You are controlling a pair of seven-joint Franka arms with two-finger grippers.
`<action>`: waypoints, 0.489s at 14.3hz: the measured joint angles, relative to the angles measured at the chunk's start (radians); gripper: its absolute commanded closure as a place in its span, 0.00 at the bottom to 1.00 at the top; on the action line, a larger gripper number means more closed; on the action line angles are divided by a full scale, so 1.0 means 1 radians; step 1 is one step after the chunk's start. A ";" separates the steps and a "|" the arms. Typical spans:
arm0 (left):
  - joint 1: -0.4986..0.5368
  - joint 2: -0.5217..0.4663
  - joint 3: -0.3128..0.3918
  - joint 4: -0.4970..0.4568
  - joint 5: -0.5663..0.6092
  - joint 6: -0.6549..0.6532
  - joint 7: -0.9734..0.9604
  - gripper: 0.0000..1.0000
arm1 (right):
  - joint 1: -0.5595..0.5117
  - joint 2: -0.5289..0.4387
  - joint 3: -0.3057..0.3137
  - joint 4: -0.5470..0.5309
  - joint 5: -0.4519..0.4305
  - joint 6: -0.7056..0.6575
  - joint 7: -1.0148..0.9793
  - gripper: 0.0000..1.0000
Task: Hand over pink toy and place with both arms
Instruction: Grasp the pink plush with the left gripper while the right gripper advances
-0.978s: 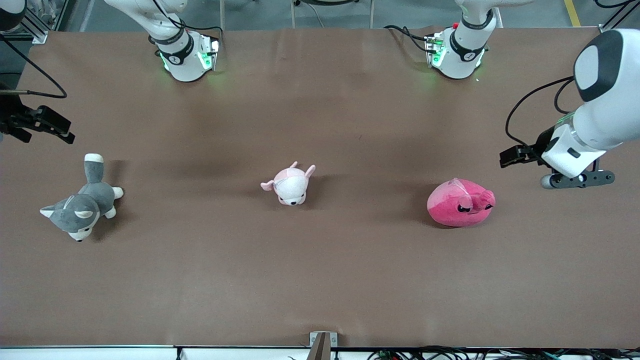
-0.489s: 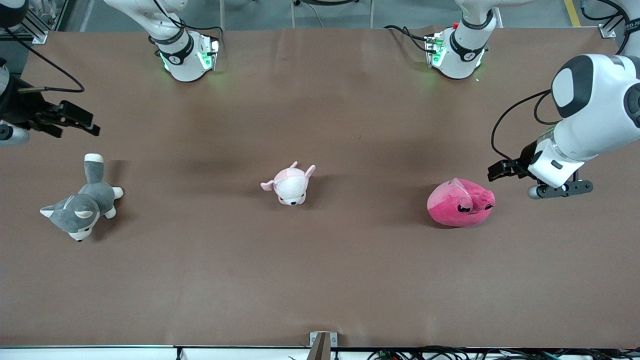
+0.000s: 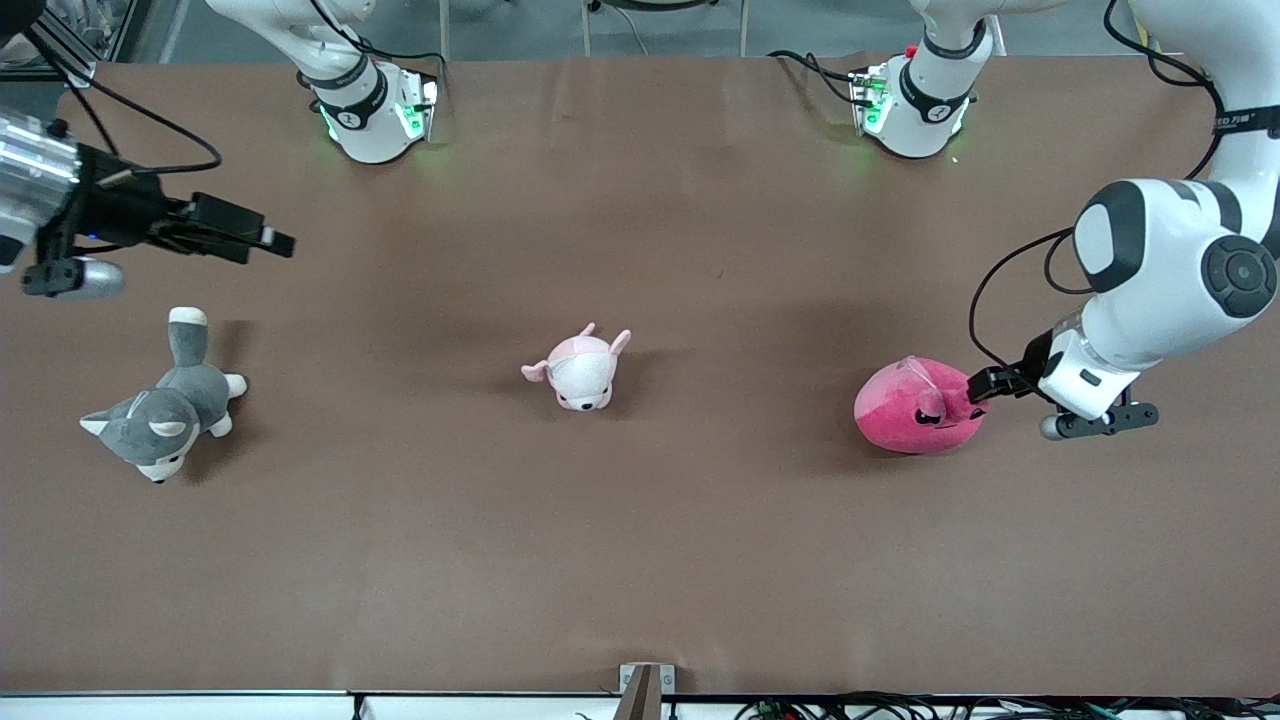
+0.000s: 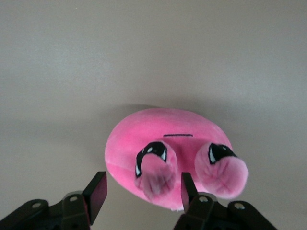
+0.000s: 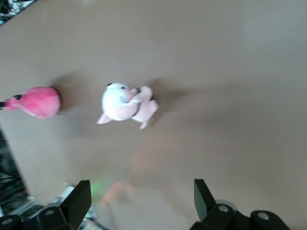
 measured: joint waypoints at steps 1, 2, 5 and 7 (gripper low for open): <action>0.000 0.005 0.000 0.002 -0.008 0.003 0.000 0.38 | 0.018 0.008 0.000 0.003 0.025 0.001 0.032 0.08; 0.000 0.006 0.000 0.003 -0.012 0.004 0.000 0.44 | 0.029 0.018 0.000 0.011 0.043 0.001 0.056 0.08; 0.000 0.011 0.000 0.003 -0.014 0.004 -0.001 0.60 | 0.036 0.059 0.000 0.044 0.141 0.000 0.160 0.15; -0.001 0.014 -0.001 0.003 -0.015 0.003 -0.035 0.79 | 0.060 0.077 0.000 0.062 0.174 -0.003 0.225 0.22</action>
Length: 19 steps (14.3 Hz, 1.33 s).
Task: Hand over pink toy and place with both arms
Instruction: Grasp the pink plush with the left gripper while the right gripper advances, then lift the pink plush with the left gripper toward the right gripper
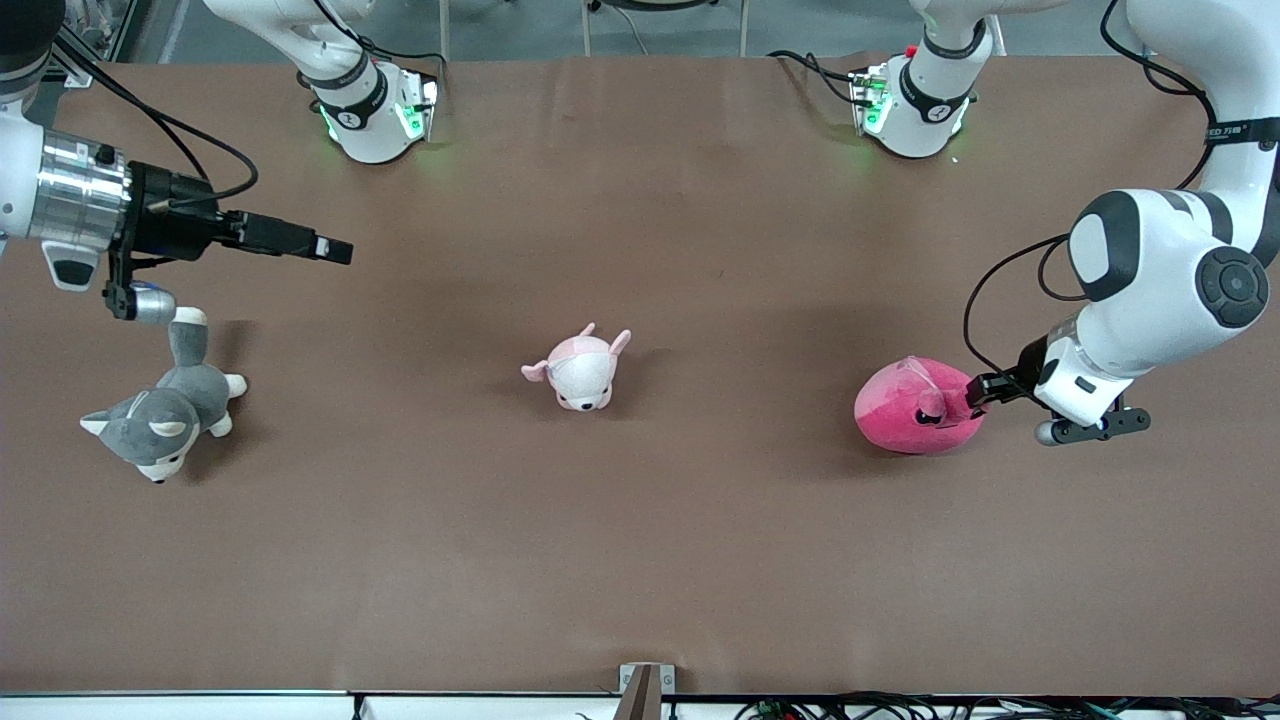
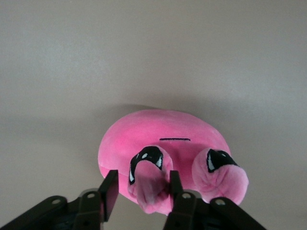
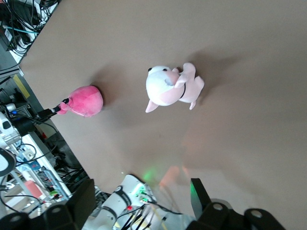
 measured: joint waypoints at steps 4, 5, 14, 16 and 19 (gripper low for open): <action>-0.013 0.002 -0.008 0.007 0.000 0.000 -0.065 1.00 | 0.093 0.009 0.002 0.014 0.006 0.005 0.049 0.27; -0.014 0.002 -0.010 0.013 0.000 0.000 -0.070 1.00 | 0.103 0.011 0.002 0.015 0.006 0.005 0.052 0.27; -0.012 -0.027 -0.088 0.264 -0.253 -0.341 -0.165 1.00 | 0.113 0.043 0.000 0.019 0.090 0.058 0.051 0.33; -0.012 -0.034 -0.124 0.325 -0.308 -0.387 -0.219 1.00 | 0.128 0.050 0.000 0.020 0.091 0.080 0.051 0.34; -0.013 -0.042 -0.181 0.402 -0.400 -0.433 -0.342 1.00 | 0.135 0.058 0.000 0.026 0.093 0.090 0.051 0.35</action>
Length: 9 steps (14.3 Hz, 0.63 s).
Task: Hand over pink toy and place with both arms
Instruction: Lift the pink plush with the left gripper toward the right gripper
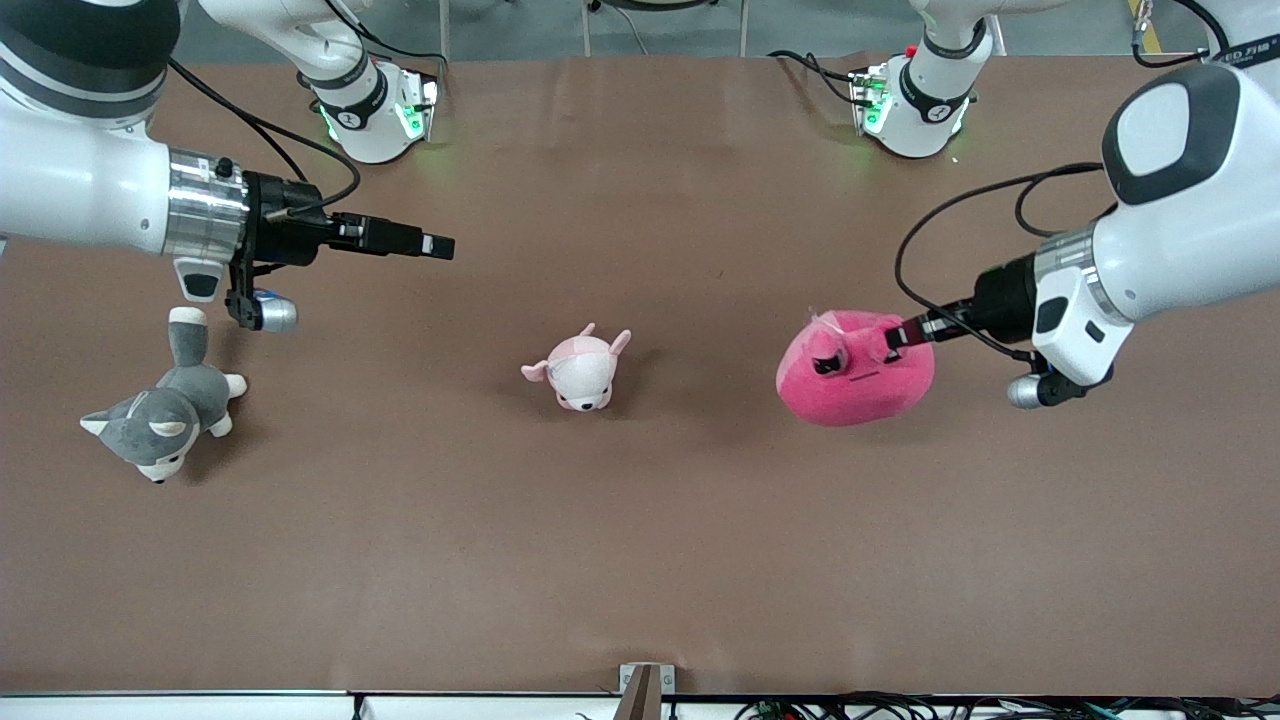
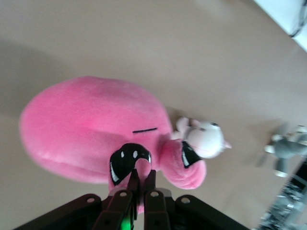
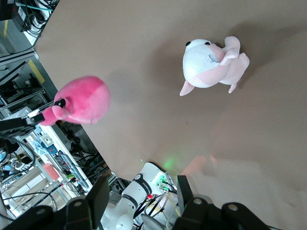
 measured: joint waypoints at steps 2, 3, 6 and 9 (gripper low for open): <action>0.000 -0.001 -0.044 0.032 -0.040 -0.007 -0.085 1.00 | 0.008 0.018 0.000 0.024 0.001 0.000 0.000 0.35; -0.001 -0.002 -0.066 0.042 -0.064 -0.008 -0.128 1.00 | 0.016 0.031 0.000 0.038 0.001 0.003 0.000 0.35; -0.006 -0.001 -0.110 0.055 -0.191 -0.008 -0.216 1.00 | 0.041 0.075 0.001 0.081 0.001 0.013 0.000 0.35; -0.011 -0.001 -0.155 0.060 -0.260 0.029 -0.281 1.00 | 0.045 0.090 0.000 0.100 0.001 0.014 0.000 0.35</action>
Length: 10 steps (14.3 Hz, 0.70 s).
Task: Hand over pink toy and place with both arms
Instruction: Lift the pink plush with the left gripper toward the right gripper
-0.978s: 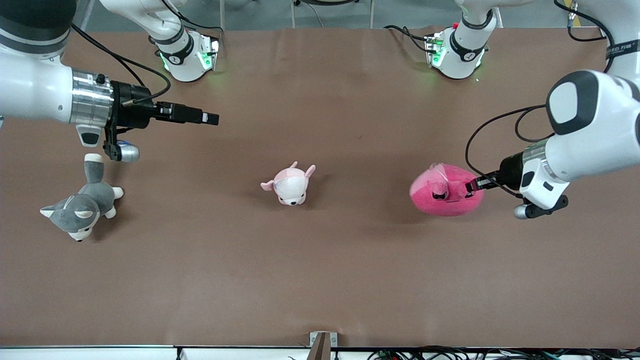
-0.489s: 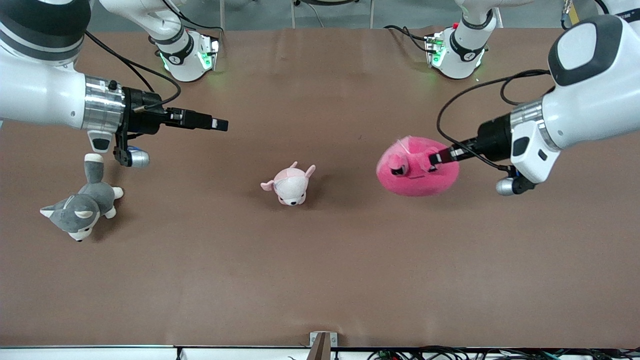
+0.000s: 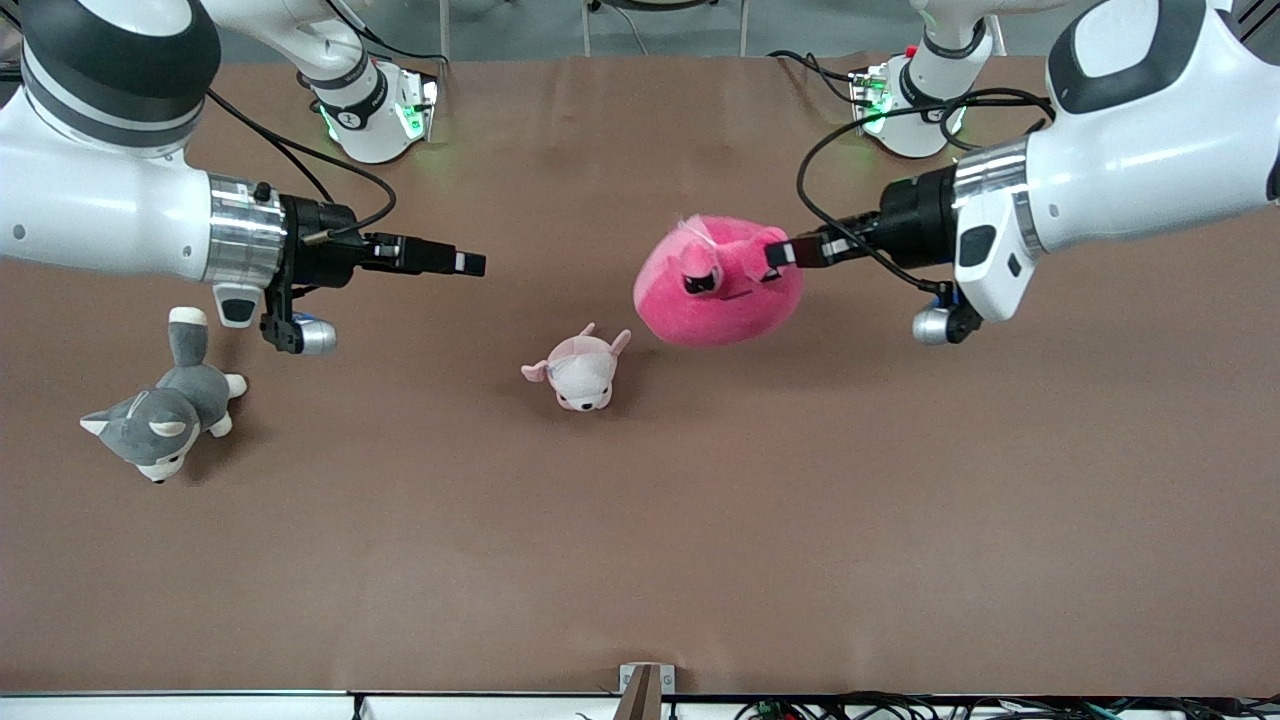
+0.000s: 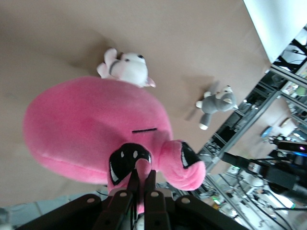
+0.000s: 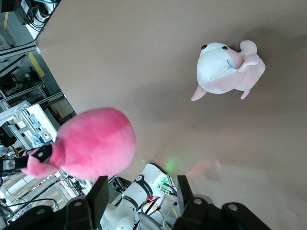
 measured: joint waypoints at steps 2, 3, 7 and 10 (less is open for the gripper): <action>-0.027 0.003 -0.023 0.003 -0.004 0.058 -0.054 1.00 | 0.000 0.003 -0.001 0.003 0.000 0.000 0.000 0.35; -0.051 0.008 -0.026 0.006 -0.004 0.089 -0.078 1.00 | 0.000 0.005 -0.002 0.006 0.000 0.001 0.000 0.35; -0.142 0.050 -0.027 0.008 -0.004 0.229 -0.132 1.00 | 0.000 0.007 -0.004 0.009 0.000 0.002 0.000 0.35; -0.194 0.100 -0.026 0.009 -0.004 0.324 -0.143 1.00 | 0.000 0.008 -0.003 0.012 0.001 0.002 0.000 0.35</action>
